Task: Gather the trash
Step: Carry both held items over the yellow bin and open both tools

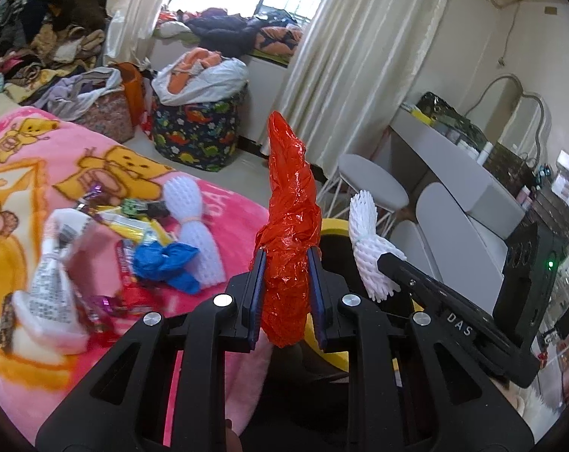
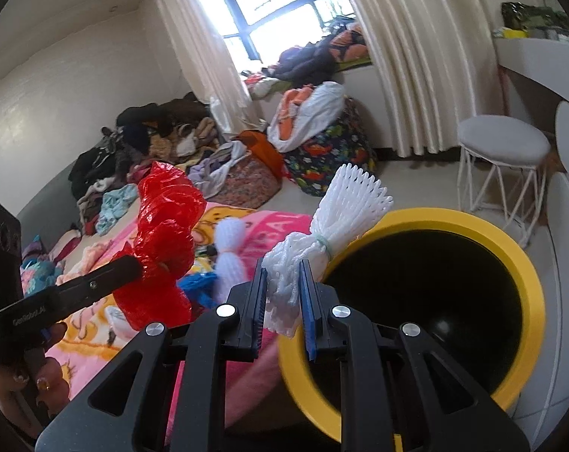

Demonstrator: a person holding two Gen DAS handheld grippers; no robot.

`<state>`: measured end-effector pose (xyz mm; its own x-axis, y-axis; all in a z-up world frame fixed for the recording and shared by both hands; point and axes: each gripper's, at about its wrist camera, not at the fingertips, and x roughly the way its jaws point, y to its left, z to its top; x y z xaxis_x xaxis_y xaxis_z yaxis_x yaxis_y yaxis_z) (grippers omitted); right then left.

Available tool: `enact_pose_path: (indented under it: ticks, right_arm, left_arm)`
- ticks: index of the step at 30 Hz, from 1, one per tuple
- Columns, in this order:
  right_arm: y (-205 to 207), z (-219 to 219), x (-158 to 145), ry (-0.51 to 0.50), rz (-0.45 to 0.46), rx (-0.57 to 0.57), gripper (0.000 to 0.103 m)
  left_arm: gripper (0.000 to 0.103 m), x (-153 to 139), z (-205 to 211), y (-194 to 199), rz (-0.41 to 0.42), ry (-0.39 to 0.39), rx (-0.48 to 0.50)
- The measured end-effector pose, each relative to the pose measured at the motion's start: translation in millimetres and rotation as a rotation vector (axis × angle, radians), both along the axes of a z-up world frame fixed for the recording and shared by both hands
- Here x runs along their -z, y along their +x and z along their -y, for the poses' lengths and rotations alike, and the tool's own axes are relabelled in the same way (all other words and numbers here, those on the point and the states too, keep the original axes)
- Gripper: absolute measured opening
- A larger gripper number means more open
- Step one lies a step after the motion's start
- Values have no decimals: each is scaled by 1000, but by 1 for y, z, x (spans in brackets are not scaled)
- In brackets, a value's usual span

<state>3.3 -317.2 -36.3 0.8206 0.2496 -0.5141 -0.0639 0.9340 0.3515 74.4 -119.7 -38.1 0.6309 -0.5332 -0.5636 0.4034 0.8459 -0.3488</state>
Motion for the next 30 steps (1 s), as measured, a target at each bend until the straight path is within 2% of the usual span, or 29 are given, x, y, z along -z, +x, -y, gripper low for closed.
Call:
enact_pose_path:
  ticks: [21,22,24,25,27,30]
  right_arm:
    - [-1,66,35,66,-163,169,19]
    - [-1,68,36,68,-169,175,20]
    - [-1,72,39,75,-183,186,23]
    - [-1,74,40,78,-186,193,28]
    - [-1,75,40,77,-188,202,35]
    - [-1,75,40,73,-185,212,39]
  left_arm:
    - [17,45,92,37,-101,65,168]
    - [19,47,93,39,-106,70,167]
    - [30,50,95,42,-114,70,161]
    - [33,52,95,43,-118,68,159]
    - [47,54,92,44,-122,62,160]
    - [56,53,89,43,-106,69,148]
